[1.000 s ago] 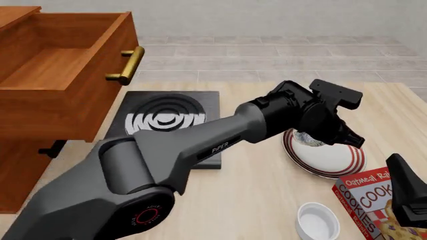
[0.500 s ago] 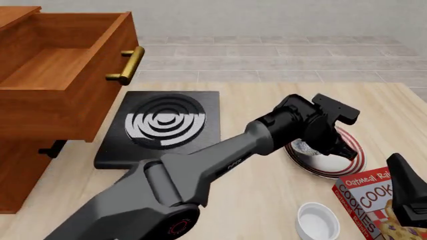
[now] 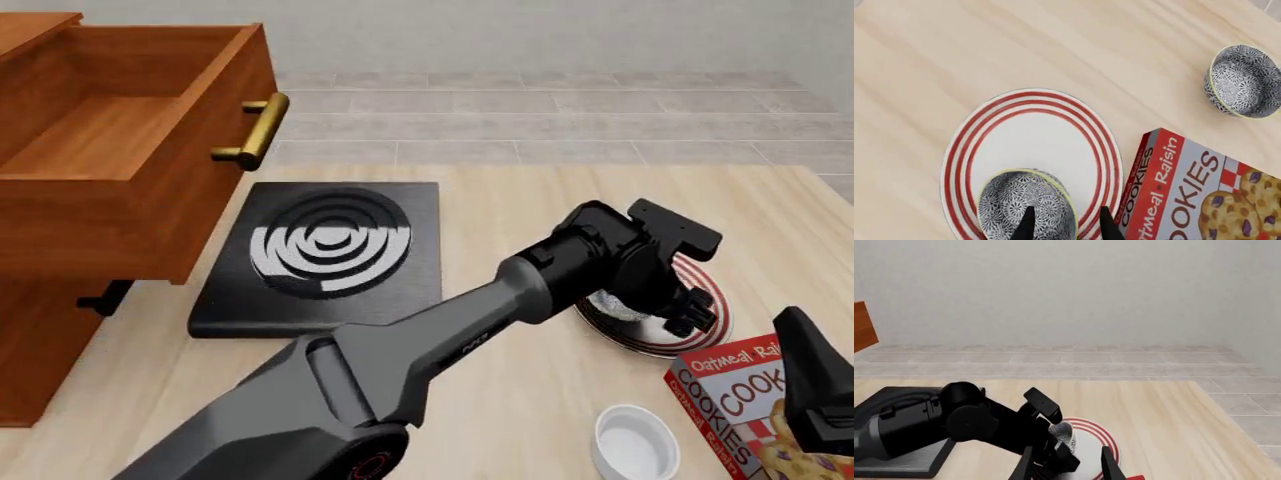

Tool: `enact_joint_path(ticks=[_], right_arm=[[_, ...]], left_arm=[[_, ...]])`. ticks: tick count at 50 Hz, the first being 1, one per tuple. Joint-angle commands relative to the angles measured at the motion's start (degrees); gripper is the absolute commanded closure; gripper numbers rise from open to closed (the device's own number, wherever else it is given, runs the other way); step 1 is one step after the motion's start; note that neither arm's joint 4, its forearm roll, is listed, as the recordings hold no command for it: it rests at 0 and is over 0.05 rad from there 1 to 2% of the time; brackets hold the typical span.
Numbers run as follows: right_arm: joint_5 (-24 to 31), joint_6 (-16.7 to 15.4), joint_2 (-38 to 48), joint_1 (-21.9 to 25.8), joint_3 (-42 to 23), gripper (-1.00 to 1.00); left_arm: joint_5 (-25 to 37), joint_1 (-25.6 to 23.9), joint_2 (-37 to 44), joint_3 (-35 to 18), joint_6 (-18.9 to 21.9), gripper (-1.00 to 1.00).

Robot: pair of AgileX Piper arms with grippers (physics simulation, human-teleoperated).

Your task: Pick the akita bowl in the top layer of the wooden cabinet and place it on the plate.

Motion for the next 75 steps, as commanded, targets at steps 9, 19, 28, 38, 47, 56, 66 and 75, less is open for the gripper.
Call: enact_joint_path(ticks=[9, 19, 28, 38, 47, 56, 66, 75], right_arm=[[-0.23, -0.09, -0.01, 0.04, 0.14, -1.00], [-0.25, -0.28, -0.01, 0.09, 0.05, -1.00], [-0.18, -0.52, 0.00, 0.26, -0.11, -1.00], [-0.05, -0.77, 0.04, 0.43, -0.31, -1.00], [-0.07, -0.95, 0.00, 0.49, -0.27, -1.00], [-0.22, -1.06, -0.01, 0.56, -0.18, -1.00], [-0.39, -1.27, -0.01, 0.53, -0.04, -1.00], [-0.57, -1.66, -0.01, 0.69, -0.06, -1.00]], left_arm=[[0.50, -0.80, -0.39, -0.76, 0.20, -1.00], [2.30, -1.28, -0.17, -3.58, 0.40, -1.00], [2.97, -2.09, -2.08, -3.69, 0.34, -1.00], [3.57, -2.15, -5.04, -2.87, 0.89, -1.00], [1.06, -1.75, -10.48, 3.80, 1.99, -1.00], [-1.03, -1.93, -14.65, 9.22, 2.70, -1.00], [-1.94, -1.97, -17.45, 12.20, 3.59, -1.00], [-2.69, -1.95, -20.44, 14.89, 3.74, -1.00]])
